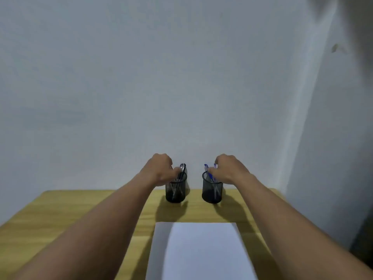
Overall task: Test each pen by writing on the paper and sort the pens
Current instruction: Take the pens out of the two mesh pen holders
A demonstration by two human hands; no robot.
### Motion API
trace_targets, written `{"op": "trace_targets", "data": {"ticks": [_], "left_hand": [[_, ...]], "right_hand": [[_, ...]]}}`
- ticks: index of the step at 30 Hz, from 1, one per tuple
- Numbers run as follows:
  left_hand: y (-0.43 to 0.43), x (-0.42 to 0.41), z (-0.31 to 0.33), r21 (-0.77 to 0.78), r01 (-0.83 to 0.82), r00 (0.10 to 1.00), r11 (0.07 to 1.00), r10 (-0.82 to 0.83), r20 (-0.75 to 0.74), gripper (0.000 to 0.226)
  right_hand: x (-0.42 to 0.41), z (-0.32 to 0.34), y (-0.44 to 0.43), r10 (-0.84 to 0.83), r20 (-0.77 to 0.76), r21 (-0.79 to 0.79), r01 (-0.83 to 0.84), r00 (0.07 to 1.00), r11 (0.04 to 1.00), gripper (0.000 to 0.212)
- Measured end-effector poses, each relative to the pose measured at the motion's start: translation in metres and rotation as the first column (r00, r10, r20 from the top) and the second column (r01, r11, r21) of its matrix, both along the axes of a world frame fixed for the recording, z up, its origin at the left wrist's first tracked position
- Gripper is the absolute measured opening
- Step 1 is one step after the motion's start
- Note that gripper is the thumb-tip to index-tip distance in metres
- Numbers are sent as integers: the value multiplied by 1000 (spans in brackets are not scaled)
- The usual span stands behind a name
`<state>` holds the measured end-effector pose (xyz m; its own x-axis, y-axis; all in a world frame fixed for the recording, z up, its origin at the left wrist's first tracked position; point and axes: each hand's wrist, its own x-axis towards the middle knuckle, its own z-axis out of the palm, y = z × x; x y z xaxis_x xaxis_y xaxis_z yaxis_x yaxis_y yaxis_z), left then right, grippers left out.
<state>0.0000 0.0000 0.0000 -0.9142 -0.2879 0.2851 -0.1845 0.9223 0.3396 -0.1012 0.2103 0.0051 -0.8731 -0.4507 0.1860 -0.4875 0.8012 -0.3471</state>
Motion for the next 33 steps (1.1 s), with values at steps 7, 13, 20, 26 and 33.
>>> {"op": "trace_targets", "data": {"ticks": [7, 13, 20, 26, 33], "left_hand": [[-15, -41, -44, 64, -211, 973, 975, 216, -77, 41], [-12, -74, -72, 98, -364, 927, 926, 370, -55, 60], [-9, -87, -81, -30, -404, 909, 914, 398, -121, 57], [-9, -93, -88, 216, -293, 926, 931, 333, -180, 43], [-11, -100, -91, 409, -232, 933, 883, 321, -163, 53]], "right_hand": [[-38, -37, -23, -112, 21, -118, 114, 993, 986, 20], [-66, -65, -39, -180, 3, -139, 179, 984, 974, 27], [-75, -88, -52, -194, -86, -263, 165, 977, 951, 28], [-79, -93, -55, -167, 3, -345, 157, 986, 925, 39], [-85, -95, -54, -116, 51, -359, 127, 992, 925, 7]]}}
